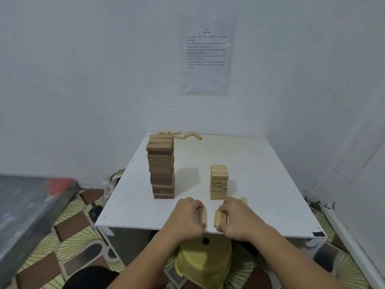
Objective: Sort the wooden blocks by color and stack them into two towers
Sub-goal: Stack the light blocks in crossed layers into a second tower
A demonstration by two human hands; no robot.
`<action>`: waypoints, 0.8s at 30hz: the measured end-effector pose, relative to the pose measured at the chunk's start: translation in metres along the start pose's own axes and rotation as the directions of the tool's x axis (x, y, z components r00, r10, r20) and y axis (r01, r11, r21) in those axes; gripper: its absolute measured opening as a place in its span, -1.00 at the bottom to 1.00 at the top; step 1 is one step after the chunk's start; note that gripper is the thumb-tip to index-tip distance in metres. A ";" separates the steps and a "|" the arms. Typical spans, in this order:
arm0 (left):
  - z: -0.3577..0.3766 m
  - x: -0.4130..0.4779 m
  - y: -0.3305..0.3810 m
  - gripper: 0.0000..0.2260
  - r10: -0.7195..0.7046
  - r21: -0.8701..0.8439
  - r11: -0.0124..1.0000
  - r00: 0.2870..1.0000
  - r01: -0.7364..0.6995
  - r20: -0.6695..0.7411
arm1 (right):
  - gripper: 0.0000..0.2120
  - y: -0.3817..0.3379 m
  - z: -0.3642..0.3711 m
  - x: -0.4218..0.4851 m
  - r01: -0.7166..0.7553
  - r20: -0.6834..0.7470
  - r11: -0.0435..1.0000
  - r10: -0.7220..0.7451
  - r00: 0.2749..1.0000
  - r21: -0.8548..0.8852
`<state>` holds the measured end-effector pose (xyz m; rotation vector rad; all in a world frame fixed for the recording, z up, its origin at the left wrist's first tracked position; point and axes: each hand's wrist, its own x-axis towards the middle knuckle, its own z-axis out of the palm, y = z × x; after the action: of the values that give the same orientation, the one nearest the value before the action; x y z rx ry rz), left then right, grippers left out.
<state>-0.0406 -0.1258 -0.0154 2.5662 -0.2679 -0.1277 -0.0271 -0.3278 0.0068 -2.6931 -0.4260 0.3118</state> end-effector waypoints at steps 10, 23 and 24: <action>0.021 0.014 -0.012 -0.50 0.074 -0.099 0.992 0.997 -0.073 0.005 | -0.39 0.026 0.024 0.007 0.086 -0.062 0.981 -0.076 0.995 0.176; 0.021 0.025 -0.021 -0.40 0.106 -0.106 0.990 0.992 -0.098 0.073 | -0.33 0.037 0.041 -0.003 0.131 -0.243 0.909 -0.034 0.969 0.396; 0.021 0.026 -0.020 -0.41 0.112 -0.097 0.990 0.991 -0.105 0.070 | -0.35 0.036 0.042 -0.003 0.127 -0.249 0.905 -0.024 0.968 0.406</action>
<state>-0.0148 -0.1257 -0.0452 2.4508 -0.4198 -0.1919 -0.0322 -0.3463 -0.0450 -2.2483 -0.3444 0.0438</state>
